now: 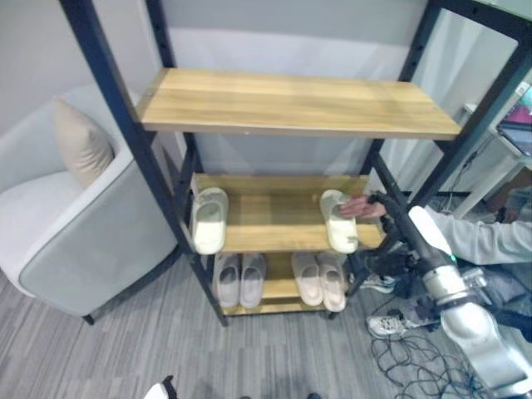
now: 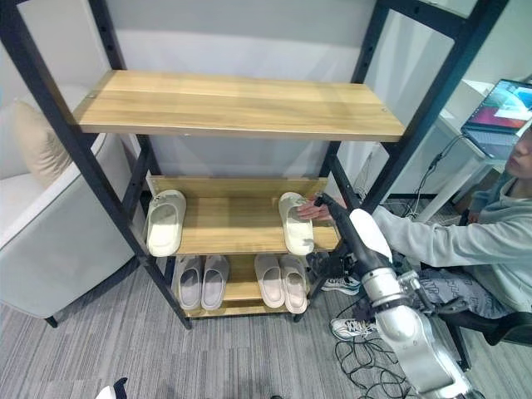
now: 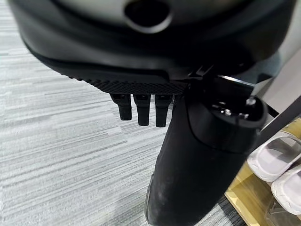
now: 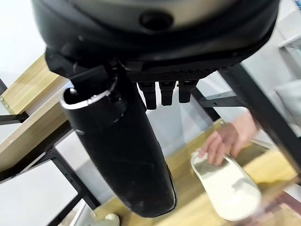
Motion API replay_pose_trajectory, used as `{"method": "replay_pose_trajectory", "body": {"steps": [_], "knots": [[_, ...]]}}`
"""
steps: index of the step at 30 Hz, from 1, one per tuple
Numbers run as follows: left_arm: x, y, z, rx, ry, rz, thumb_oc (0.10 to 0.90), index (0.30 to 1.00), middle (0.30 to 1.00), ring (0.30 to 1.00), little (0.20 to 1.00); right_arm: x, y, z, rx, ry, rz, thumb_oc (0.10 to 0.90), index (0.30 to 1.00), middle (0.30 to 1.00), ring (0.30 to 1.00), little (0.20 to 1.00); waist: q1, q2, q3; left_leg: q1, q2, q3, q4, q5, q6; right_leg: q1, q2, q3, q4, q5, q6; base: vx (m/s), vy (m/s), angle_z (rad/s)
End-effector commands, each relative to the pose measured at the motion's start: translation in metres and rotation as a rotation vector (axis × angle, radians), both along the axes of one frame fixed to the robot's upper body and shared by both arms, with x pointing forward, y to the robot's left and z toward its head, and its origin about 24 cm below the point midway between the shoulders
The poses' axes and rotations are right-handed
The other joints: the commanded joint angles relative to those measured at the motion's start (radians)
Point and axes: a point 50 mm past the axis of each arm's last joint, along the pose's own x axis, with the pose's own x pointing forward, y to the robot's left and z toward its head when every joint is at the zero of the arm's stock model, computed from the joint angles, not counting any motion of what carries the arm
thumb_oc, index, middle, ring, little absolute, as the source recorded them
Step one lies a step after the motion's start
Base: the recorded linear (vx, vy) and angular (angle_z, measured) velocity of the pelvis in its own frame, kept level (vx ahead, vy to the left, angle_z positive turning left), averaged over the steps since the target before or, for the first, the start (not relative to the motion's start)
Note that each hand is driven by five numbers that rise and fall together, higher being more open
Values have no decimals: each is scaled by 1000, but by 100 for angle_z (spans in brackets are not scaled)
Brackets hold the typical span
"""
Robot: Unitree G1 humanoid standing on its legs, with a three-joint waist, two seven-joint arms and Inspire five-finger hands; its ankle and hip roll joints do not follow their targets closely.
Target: Arrange the slippers neatly on the shoe rack.
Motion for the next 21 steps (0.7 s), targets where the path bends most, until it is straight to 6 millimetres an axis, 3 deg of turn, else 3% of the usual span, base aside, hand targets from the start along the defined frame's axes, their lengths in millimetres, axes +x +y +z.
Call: {"method": "replay_pose_trajectory", "body": {"steps": [1,6,9,11,18,21], "knots": [[25,-10,2,-15,-66,-55,800,900,900,900,900,20,-1,57,16,-243,12,800,900,900,900,900,28,13,7,-3,-3,-18,-1,-70,-19,57,-2,-19,7,-110,56,-9,10,8],[35,-24,3,-67,-106,-107,800,900,900,900,900,56,-16,77,-63,-248,-55,800,900,900,900,900,52,8,17,-48,-5,-29,-1,-56,-17,16,1,-21,7,-102,54,-11,10,1],[37,-26,3,-75,-115,-115,800,900,900,900,900,62,-16,80,-65,-247,-61,800,900,900,900,900,54,9,18,-55,-6,-31,-1,-54,-17,10,3,-19,7,-101,53,-7,6,1],[44,-29,5,-111,-147,-131,800,900,900,900,900,80,-20,99,-36,-268,-67,800,900,900,900,900,62,9,26,-87,-5,-35,-1,-43,-18,-19,4,-14,7,-95,51,-16,12,-3],[56,-32,10,-175,-206,-160,800,900,900,900,900,105,-29,134,-96,-295,-108,800,900,900,900,900,78,9,49,-131,-7,-43,-1,-25,-21,-56,6,-15,7,-85,49,-18,11,1],[56,-33,10,-188,-205,-157,800,900,900,900,900,107,-27,137,-115,-300,-106,800,900,900,900,900,79,11,52,-135,-8,-48,-1,-22,-20,-59,7,-17,7,-84,49,6,5,4]]}}
